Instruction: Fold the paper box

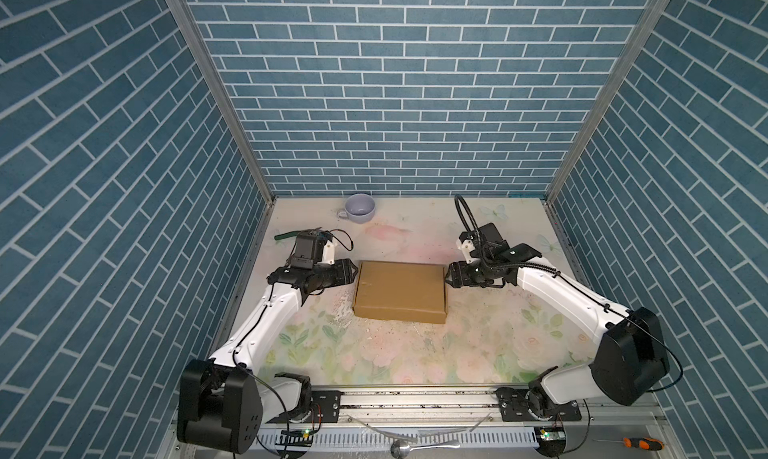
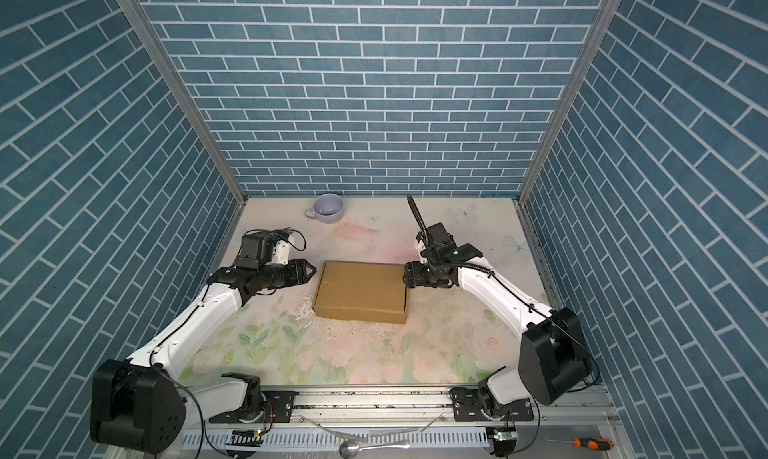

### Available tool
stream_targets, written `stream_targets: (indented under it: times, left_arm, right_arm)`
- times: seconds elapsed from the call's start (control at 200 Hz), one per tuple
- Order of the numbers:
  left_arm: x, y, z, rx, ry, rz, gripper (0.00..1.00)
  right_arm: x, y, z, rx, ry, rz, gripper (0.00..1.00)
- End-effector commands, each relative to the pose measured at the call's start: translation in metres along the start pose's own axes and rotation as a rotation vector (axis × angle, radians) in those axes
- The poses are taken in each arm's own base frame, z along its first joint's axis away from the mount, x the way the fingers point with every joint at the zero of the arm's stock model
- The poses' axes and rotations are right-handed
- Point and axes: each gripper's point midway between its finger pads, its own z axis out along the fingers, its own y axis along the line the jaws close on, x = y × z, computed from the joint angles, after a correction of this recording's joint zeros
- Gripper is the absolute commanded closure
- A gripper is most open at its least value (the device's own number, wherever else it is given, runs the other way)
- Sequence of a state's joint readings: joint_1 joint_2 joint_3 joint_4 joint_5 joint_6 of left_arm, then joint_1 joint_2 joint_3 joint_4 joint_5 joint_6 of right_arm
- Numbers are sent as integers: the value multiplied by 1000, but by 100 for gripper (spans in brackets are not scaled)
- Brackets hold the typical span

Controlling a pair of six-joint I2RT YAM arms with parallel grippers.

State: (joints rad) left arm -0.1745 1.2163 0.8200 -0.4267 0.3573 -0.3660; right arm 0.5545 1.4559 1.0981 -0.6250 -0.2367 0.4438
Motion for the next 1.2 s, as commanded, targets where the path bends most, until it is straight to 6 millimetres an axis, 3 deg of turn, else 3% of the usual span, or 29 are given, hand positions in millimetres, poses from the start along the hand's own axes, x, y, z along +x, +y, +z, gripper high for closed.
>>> stream_targets:
  times: [0.0,0.21,0.35,0.465,0.56,0.645,0.715,0.805,0.92,1.075,1.195]
  left_arm:
    - [4,10,10,-21,-19,-55,34]
    - [8,11,14,-47,-60,6,33]
    - [-18,10,-7,-126,-253,122,27]
    - [-49,9,-40,-210,-530,260,20]
    - [-67,27,-71,-369,-743,298,17]
    - [-72,55,-94,-562,-836,287,15]
    - [-70,72,-102,-693,-853,291,13]
    - [-64,89,-99,-811,-828,320,11]
    - [-56,103,-83,-849,-831,320,9]
    - [-53,111,-63,-838,-859,317,7]
    - [-58,113,-47,-799,-878,326,6]
  right_arm:
    - [6,10,18,-110,24,170,26]
    - [2,-15,23,-53,-10,183,27]
    - [-29,-44,-5,34,-189,156,25]
    - [-63,-93,-50,232,-469,120,22]
    - [-82,-140,-90,461,-707,56,19]
    - [-82,-182,-115,657,-814,53,18]
    - [-70,-216,-123,787,-810,105,18]
    - [-54,-249,-122,889,-787,142,18]
    - [-34,-275,-109,920,-787,180,18]
    - [-20,-288,-100,905,-868,220,19]
    - [-26,-291,-102,875,-933,208,19]
